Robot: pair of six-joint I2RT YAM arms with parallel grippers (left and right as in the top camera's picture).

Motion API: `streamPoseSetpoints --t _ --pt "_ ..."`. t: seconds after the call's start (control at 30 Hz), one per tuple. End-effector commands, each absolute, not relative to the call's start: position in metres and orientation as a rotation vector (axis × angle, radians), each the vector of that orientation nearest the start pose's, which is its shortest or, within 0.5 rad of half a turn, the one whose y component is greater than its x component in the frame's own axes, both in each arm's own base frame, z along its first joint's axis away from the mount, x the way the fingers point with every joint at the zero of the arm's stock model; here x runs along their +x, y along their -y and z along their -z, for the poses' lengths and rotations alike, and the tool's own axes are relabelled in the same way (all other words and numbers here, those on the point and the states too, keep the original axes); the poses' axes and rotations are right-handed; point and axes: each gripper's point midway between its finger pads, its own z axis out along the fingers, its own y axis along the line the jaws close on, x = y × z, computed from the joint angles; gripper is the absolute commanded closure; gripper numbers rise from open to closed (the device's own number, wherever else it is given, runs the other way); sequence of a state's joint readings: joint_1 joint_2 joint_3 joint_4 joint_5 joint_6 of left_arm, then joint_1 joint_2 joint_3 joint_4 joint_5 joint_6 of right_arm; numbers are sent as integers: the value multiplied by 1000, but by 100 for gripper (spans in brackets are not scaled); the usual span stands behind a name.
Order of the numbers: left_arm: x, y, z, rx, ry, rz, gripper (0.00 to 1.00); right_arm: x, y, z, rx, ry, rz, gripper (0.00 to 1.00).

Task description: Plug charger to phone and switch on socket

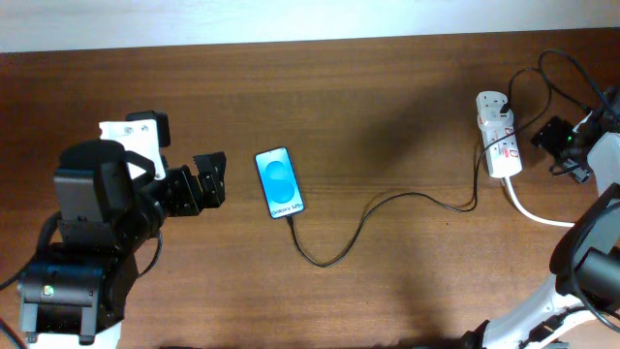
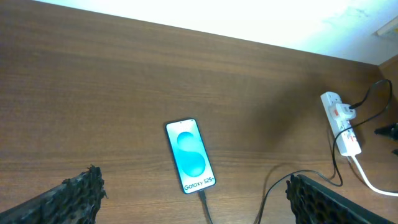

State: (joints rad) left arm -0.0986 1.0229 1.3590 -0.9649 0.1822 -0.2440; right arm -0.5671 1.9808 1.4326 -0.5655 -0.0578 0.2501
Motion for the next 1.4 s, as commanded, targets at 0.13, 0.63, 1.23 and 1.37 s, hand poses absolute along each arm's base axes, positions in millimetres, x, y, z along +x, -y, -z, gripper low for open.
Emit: streamPoseSetpoints --t 0.13,0.63,1.23,1.37 --pt "287 57 -334 -61 -2211 377 1 437 232 -42 953 -2455 -74 14" --pt "287 57 -334 -61 -2211 377 1 463 214 -34 837 -2446 -98 14" --pt "287 57 -334 -61 -2211 377 1 449 187 0 856 -2570 -219 14" --pt "287 57 -334 -61 -2211 377 1 445 185 2 865 -2586 -225 14"
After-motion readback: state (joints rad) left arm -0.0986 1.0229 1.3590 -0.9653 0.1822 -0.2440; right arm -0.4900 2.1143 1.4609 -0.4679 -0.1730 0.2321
